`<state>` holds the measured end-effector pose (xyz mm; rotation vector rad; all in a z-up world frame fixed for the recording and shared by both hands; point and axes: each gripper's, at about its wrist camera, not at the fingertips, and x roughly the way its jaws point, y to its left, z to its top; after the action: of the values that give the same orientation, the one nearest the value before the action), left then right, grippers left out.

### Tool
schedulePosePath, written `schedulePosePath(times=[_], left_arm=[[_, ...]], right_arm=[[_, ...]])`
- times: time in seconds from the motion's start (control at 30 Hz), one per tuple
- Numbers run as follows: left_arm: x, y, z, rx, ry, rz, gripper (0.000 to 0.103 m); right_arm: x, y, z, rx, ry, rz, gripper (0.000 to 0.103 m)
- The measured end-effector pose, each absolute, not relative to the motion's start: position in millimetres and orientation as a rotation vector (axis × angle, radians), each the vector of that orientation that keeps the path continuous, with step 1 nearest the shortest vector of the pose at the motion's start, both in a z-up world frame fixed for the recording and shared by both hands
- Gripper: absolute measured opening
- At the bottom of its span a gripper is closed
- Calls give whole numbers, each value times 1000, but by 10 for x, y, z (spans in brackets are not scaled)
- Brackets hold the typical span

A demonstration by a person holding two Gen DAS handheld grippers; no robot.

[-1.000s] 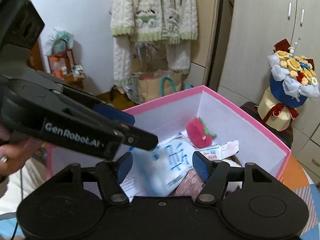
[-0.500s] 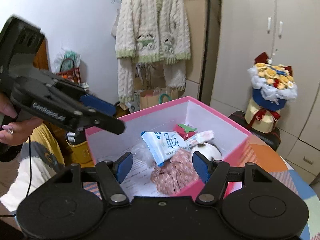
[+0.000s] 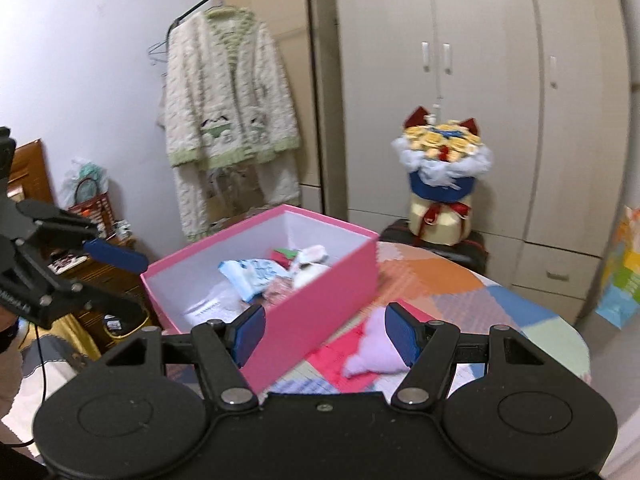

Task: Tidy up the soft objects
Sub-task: 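Open the left gripper and move it back toward the lavender plush bunny, then close the left gripper on the lavender plush bunny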

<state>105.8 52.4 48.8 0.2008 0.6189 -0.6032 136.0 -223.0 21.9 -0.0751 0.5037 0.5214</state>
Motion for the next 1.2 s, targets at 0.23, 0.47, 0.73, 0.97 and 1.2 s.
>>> schedulePosePath(times=[0.23, 0.47, 0.73, 0.97, 1.2], left_arm=[[1024, 120, 321, 224, 656, -683, 60], [1175, -222, 116, 215, 692, -704, 60], [1523, -517, -103, 181, 676, -592, 60], [1885, -744, -389, 143, 639, -473, 60], [2270, -913, -666, 82, 651, -389, 60]], right_arm=[[1262, -2590, -2, -42, 529, 487, 71], [1208, -2716, -288, -126, 564, 509, 72], [1296, -2758, -619, -196, 577, 533, 72], [1628, -2695, -753, -222, 551, 599, 74], [2063, -2533, -935, -322, 531, 593, 80]])
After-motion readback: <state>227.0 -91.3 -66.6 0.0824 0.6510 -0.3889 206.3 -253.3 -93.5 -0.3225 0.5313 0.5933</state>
